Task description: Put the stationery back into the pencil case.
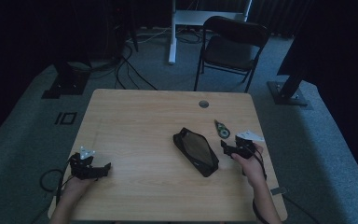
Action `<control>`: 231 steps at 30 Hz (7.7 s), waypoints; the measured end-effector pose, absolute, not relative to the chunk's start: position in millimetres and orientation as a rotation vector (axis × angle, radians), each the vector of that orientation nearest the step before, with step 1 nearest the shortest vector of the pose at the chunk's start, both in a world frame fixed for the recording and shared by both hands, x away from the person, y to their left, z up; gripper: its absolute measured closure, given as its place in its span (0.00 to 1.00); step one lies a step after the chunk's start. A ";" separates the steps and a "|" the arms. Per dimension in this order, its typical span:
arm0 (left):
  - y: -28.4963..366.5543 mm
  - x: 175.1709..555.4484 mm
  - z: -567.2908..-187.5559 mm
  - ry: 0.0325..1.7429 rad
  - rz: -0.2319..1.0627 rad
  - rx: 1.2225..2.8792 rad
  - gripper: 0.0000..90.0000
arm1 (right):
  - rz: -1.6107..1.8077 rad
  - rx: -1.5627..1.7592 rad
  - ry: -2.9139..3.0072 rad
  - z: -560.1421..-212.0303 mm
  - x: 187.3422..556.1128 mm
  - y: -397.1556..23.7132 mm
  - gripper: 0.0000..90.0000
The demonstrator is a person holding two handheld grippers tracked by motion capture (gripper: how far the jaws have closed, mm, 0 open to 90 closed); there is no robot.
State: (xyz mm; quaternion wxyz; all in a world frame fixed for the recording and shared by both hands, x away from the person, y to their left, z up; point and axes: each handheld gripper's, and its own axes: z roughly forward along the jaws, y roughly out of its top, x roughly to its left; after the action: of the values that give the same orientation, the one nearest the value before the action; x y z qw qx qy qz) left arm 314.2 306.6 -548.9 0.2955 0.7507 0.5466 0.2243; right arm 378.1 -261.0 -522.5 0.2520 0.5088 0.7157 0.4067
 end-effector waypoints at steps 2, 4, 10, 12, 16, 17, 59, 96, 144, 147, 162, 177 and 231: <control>306.4 314.0 -548.8 1.458 0.597 1.996 0.00 | 1.097 1.390 1.951 -523.1 384.1 -259.3 0.28; 306.3 313.8 -548.8 1.461 0.598 1.995 0.00 | 1.092 1.386 1.956 -523.7 389.9 -257.3 0.26; 306.2 313.7 -548.8 1.462 0.598 1.994 0.00 | 1.060 1.396 1.970 -526.8 409.2 -253.3 0.25; 306.2 313.7 -548.8 1.462 0.598 1.994 0.00 | 1.048 1.395 1.977 -528.4 415.1 -252.8 0.25; 306.2 313.7 -548.8 1.462 0.598 1.994 0.00 | 1.041 1.393 1.976 -530.4 428.4 -254.3 0.25; 306.3 313.7 -548.8 1.462 0.598 1.994 0.00 | 1.027 1.384 1.989 -530.7 432.3 -254.3 0.26; 306.2 313.7 -548.8 1.462 0.598 1.994 0.00 | 0.877 1.437 2.075 -542.3 475.2 -240.1 0.55; 306.2 313.7 -548.8 1.462 0.598 1.995 0.00 | 1.117 1.367 2.079 -453.6 404.9 -219.3 0.55; 306.2 313.7 -548.8 1.462 0.598 1.994 0.00 | 1.000 1.288 2.333 -468.0 380.3 -131.2 0.56; 306.2 313.7 -548.8 1.462 0.598 1.994 0.00 | 0.968 1.288 2.351 -472.8 382.4 -128.6 0.56; 306.2 313.7 -548.8 1.462 0.598 1.994 0.00 | 0.818 1.299 2.401 -484.6 392.2 -121.9 0.56; 306.2 313.7 -548.8 1.462 0.598 1.995 0.00 | 0.741 1.327 2.464 -494.2 401.3 -117.0 0.56; 306.2 313.7 -548.8 1.462 0.598 1.994 0.00 | 1.071 1.287 2.414 -458.4 382.0 -144.7 0.37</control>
State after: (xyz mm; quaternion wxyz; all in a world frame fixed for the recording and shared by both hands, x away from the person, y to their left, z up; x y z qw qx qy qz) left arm 313.7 306.2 -548.8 0.2945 0.7490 0.5494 0.2246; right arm 382.0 -144.7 -458.4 0.1020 0.4357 0.8174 0.3627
